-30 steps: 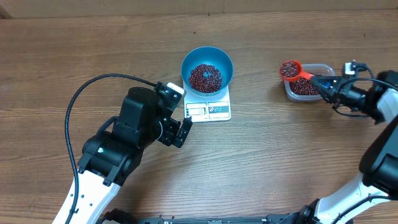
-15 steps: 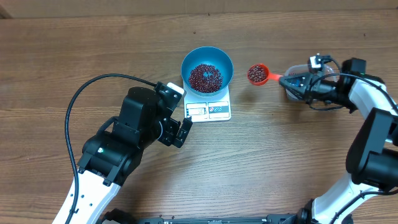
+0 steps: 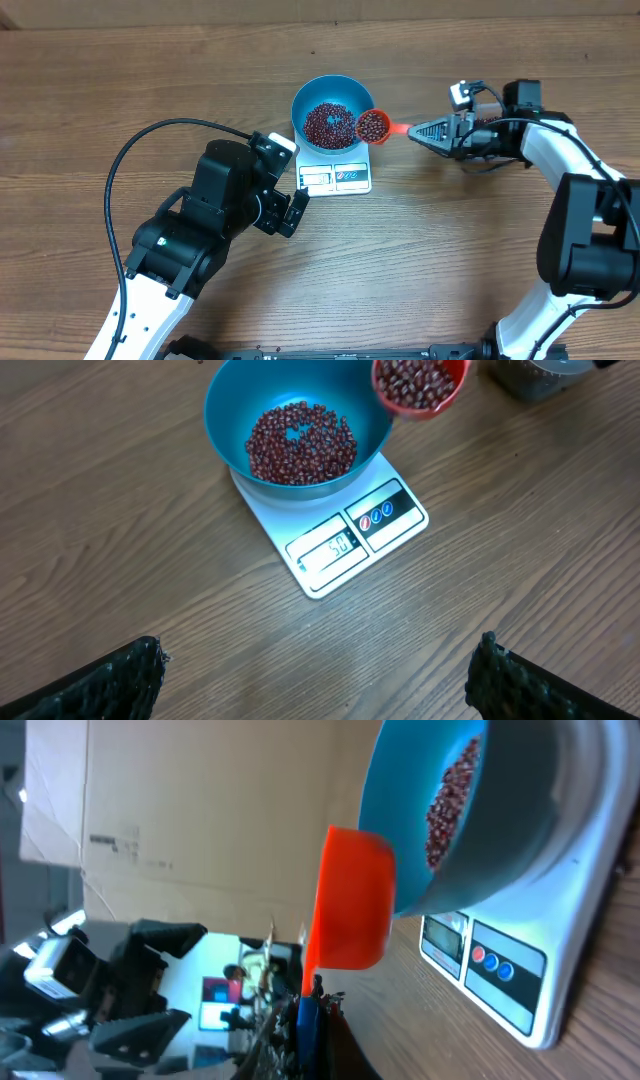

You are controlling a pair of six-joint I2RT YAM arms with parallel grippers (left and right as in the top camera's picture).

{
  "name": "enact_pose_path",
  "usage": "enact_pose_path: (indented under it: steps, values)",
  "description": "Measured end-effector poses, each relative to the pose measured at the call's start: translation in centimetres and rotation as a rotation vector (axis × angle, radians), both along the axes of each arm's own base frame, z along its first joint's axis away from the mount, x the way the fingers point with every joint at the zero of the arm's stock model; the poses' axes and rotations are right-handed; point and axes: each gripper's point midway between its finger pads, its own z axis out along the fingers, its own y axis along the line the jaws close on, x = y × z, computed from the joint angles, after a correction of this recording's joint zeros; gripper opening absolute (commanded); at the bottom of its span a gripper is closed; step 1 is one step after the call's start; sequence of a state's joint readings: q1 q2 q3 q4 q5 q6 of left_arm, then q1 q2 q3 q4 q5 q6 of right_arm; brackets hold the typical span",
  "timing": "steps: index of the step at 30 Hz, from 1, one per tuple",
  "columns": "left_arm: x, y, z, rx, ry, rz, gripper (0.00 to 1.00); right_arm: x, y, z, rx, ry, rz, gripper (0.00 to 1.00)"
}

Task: Scoop item into bowl and weigh 150g on scale
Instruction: 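Carry the filled scoop over the blue bowl, then tilt the scoop to pour beans into the blue bowl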

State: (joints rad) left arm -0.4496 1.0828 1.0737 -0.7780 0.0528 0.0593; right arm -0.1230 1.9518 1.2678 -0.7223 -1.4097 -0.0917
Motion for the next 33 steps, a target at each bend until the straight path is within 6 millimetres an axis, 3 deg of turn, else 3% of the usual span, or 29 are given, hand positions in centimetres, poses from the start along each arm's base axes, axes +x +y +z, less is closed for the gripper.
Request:
enact_pose_path:
  steps: [16,25,33]
  values:
    - [0.0,0.0,0.0,0.0,0.0,0.0,1.0,1.8,4.1,1.1,-0.008,-0.129,0.072,0.04]
    - [0.0,0.0,0.0,0.0,0.0,0.0,1.0,3.7,6.3,-0.5,-0.158,-0.201,0.025,0.04]
    - [0.0,0.0,0.0,0.0,0.0,0.0,1.0,5.9,6.3,-0.2,-0.217,-0.337,-0.034,0.04]
